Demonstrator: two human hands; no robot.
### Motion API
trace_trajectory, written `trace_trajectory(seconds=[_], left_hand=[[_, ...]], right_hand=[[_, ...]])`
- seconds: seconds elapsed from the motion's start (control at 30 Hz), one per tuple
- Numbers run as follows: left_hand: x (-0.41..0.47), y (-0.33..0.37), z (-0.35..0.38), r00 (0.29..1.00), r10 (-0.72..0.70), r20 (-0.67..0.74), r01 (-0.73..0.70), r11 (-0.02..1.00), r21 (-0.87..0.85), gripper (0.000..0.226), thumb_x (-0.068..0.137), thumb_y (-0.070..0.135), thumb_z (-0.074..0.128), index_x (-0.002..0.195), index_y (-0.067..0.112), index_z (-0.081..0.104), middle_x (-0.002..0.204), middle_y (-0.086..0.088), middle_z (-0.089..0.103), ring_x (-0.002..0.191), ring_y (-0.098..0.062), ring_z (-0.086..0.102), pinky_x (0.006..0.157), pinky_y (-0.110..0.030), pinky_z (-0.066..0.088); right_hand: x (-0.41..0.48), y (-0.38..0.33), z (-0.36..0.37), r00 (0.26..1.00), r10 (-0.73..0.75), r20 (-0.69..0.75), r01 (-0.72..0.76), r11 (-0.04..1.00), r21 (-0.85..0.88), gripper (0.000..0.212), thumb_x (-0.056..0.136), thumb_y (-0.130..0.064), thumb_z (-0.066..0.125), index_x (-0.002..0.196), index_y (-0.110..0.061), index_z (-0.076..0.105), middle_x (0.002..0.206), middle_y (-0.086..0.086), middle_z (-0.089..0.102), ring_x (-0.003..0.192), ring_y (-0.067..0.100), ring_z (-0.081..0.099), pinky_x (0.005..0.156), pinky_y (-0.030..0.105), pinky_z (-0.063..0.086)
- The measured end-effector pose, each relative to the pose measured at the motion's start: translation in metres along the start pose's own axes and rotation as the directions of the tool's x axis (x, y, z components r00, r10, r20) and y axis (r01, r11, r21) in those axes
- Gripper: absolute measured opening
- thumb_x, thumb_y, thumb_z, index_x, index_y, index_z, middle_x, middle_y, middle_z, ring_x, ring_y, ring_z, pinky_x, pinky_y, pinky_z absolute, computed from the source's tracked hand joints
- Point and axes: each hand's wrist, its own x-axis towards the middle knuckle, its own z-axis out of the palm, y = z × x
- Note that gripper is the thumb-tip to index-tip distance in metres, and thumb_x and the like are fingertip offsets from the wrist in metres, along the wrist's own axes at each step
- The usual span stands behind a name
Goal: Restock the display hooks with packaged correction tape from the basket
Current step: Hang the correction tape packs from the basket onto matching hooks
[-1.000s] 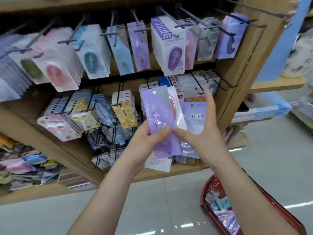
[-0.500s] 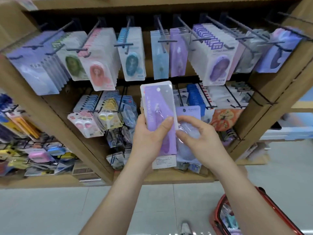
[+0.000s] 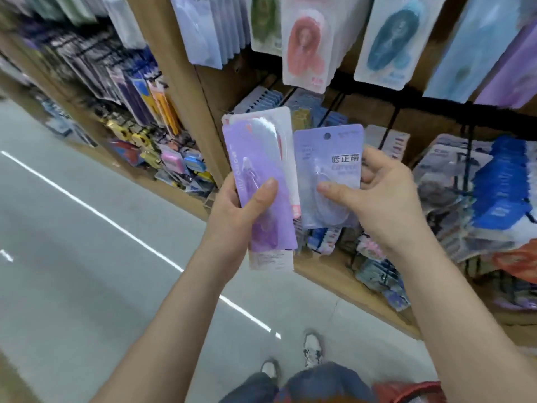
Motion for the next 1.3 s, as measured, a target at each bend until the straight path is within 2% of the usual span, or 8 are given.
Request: trace_trajectory(seconds=[0.17, 0.3, 0.37, 0.47, 0.63, 0.9, 1.17, 1.3], left_hand=[[0.001, 0.011, -0.029, 0.981, 0.028, -0.193, -0.011, 0.996, 0.086, 0.057, 0.071, 0.048, 0.074, 0.117, 0.016, 0.064, 0.112, -0.007, 0.072, 0.107, -0.031, 0.067, 0.097, -0.054, 0.051], [0.012, 0.025, -0.057, 0.945, 0.049, -0.324, -0.005, 0.991, 0.136, 0.063, 0.062, 0.052, 0.073, 0.109, 0.011, 0.065, 0.095, -0.012, 0.069, 0.083, -0.029, 0.064, 0.084, -0.063, 0.051], [0.023, 0.032, -0.073, 0.936, 0.063, -0.348, -0.007, 0.987, 0.162, 0.06, 0.061, 0.051, 0.073, 0.104, 0.009, 0.066, 0.091, -0.013, 0.069, 0.079, -0.03, 0.064, 0.081, -0.062, 0.053], [0.043, 0.044, -0.097, 0.942, 0.09, -0.324, -0.034, 0.984, 0.173, 0.055, 0.062, 0.046, 0.074, 0.106, 0.013, 0.068, 0.098, -0.013, 0.073, 0.09, -0.038, 0.07, 0.083, -0.056, 0.056], [0.094, 0.066, -0.137, 0.959, 0.153, -0.239, -0.108, 0.975, 0.193, 0.009, 0.08, 0.013, 0.07, 0.086, 0.017, 0.064, 0.066, 0.016, 0.068, 0.06, -0.001, 0.062, 0.056, -0.014, 0.047], [0.163, 0.113, -0.173, 0.975, 0.218, -0.053, -0.201, 0.952, 0.23, 0.009, 0.067, 0.021, 0.061, 0.07, 0.02, 0.052, 0.053, 0.015, 0.051, 0.049, -0.006, 0.044, 0.048, -0.018, 0.039], [0.204, 0.129, -0.185, 0.965, 0.262, -0.031, -0.248, 0.941, 0.229, 0.017, 0.066, 0.025, 0.063, 0.08, 0.016, 0.058, 0.074, -0.003, 0.061, 0.067, -0.018, 0.053, 0.064, -0.035, 0.046], [0.211, 0.138, -0.188, 0.949, 0.314, -0.019, -0.301, 0.924, 0.236, 0.011, 0.069, 0.022, 0.062, 0.077, 0.023, 0.055, 0.063, 0.012, 0.059, 0.059, -0.012, 0.053, 0.056, -0.024, 0.046]], right_hand=[[0.032, 0.001, 0.038, 0.993, 0.004, 0.116, -0.007, 1.0, 0.028, 0.033, 0.089, -0.001, 0.069, 0.107, -0.027, 0.062, 0.1, -0.017, 0.073, 0.095, 0.003, 0.07, 0.083, 0.027, 0.058], [0.055, -0.004, 0.07, 0.986, -0.05, 0.16, 0.051, 0.999, 0.003, 0.049, 0.092, -0.008, 0.068, 0.132, -0.027, 0.046, 0.12, -0.004, 0.068, 0.107, 0.01, 0.067, 0.095, 0.041, 0.055], [0.064, -0.009, 0.09, 0.985, -0.065, 0.159, 0.057, 0.997, 0.055, 0.067, 0.089, -0.006, 0.072, 0.142, -0.026, 0.037, 0.117, -0.001, 0.07, 0.103, 0.011, 0.07, 0.09, 0.034, 0.057], [0.081, -0.018, 0.119, 0.986, -0.131, 0.105, 0.125, 0.99, 0.063, 0.056, 0.086, -0.004, 0.074, 0.131, -0.027, 0.049, 0.116, -0.004, 0.071, 0.104, 0.009, 0.07, 0.091, 0.033, 0.057], [0.114, -0.031, 0.167, 0.976, -0.214, -0.033, 0.215, 0.976, 0.019, 0.043, 0.091, -0.002, 0.066, 0.112, -0.037, 0.053, 0.116, -0.004, 0.068, 0.106, 0.008, 0.067, 0.09, 0.03, 0.056], [0.161, -0.064, 0.222, 0.905, -0.308, -0.293, 0.311, 0.95, -0.036, 0.029, 0.092, -0.002, 0.061, 0.099, -0.03, 0.06, 0.093, -0.011, 0.07, 0.084, 0.002, 0.066, 0.075, 0.024, 0.054], [0.206, -0.073, 0.24, 0.849, -0.329, -0.414, 0.291, 0.944, -0.155, 0.008, 0.094, -0.012, 0.062, 0.09, -0.014, 0.069, 0.072, -0.001, 0.067, 0.066, 0.001, 0.054, 0.062, 0.026, 0.047], [0.207, -0.064, 0.238, 0.851, -0.26, -0.455, 0.241, 0.965, -0.102, 0.011, 0.096, -0.009, 0.061, 0.093, -0.017, 0.068, 0.066, -0.02, 0.067, 0.062, -0.007, 0.058, 0.059, 0.012, 0.045]])
